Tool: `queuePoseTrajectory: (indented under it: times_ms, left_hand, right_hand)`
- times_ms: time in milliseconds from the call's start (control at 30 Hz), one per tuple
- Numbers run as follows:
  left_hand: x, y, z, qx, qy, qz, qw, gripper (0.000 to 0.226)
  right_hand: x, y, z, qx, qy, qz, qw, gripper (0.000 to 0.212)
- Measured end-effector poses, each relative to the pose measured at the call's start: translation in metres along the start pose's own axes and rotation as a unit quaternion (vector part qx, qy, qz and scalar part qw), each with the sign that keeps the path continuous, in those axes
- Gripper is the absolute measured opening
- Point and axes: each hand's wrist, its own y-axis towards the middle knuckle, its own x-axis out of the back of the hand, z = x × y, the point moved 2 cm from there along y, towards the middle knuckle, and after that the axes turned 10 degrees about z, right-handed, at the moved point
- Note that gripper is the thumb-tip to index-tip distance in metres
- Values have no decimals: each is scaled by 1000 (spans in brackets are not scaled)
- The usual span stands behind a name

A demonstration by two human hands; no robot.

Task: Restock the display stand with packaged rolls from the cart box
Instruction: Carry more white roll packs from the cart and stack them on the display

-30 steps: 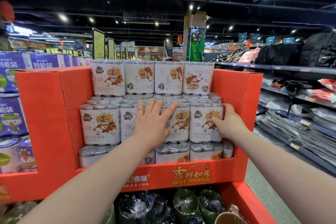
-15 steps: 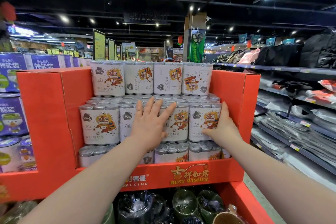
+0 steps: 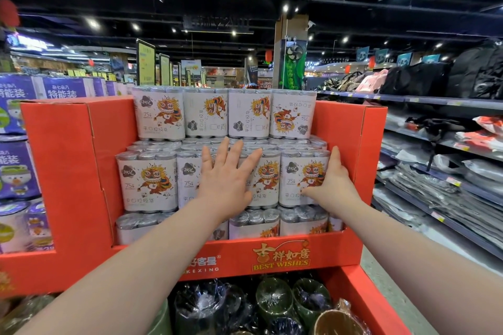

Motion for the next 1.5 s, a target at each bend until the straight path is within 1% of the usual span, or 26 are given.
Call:
queuePoseTrajectory:
  times_ms: [300, 567, 767, 933, 1033, 1300, 1400, 1433, 1500]
  left_hand:
    - [0, -7, -3, 12, -17, -12, 1000, 79]
    - [-1, -12, 5, 32, -17, 1, 999, 80]
    - [-4, -14, 11, 34, -26, -44, 998, 70]
    - [-6, -12, 10, 39, -24, -50, 998, 67]
    - [-6, -12, 9, 41, -25, -42, 998, 69]
    - [0, -17, 6, 44, -12, -2, 999, 81]
    - [4, -26, 4, 47, -22, -8, 999, 78]
    - [4, -30, 3, 49, -23, -13, 998, 77]
    - [4, -38, 2, 49, -25, -15, 998, 77]
  right_hand:
    - [3, -4, 0, 16, -14, 14, 1000, 101]
    - [-3, 3, 1, 4, -17, 34, 999, 105]
    - [-9, 2, 1, 5, -34, 16, 999, 106]
    - [-12, 1, 0, 14, -46, -2, 999, 108]
    - [-10, 2, -2, 21, -37, -1, 999, 109]
    - [-6, 2, 0, 17, 26, 32, 999, 111]
    - [-3, -6, 2, 28, -8, 36, 999, 105]
    - [-1, -9, 4, 42, -27, 23, 998, 100]
    - [0, -19, 11, 109, -78, -28, 991, 86]
